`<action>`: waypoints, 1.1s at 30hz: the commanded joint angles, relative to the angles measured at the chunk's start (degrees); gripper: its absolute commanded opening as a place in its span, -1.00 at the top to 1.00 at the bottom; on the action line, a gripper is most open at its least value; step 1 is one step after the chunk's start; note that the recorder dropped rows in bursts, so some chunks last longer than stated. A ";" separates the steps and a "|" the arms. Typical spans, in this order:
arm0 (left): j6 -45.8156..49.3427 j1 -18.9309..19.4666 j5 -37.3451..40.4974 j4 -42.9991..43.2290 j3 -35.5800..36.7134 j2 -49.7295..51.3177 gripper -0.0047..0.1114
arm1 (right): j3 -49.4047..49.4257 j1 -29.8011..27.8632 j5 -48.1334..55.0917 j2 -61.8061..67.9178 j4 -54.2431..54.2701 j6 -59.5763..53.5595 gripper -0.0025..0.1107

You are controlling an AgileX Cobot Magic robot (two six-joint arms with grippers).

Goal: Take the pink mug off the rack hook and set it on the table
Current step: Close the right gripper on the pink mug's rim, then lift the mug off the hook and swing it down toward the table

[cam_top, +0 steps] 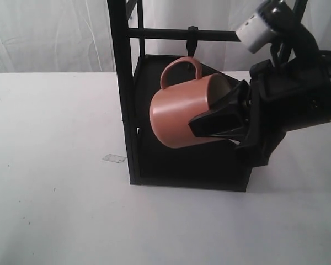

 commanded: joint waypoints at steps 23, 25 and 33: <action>-0.11 0.01 -0.21 0.00 0.20 -0.21 0.92 | 0.28 19.80 -8.51 -2.88 -21.69 11.72 0.96; -0.11 0.01 -0.21 0.00 0.20 -0.21 0.92 | 1.66 23.17 -11.82 -2.67 -25.04 15.59 0.96; -0.11 0.01 -0.21 0.00 0.20 -0.21 0.92 | 6.18 34.57 -18.80 -2.68 -25.27 28.98 0.96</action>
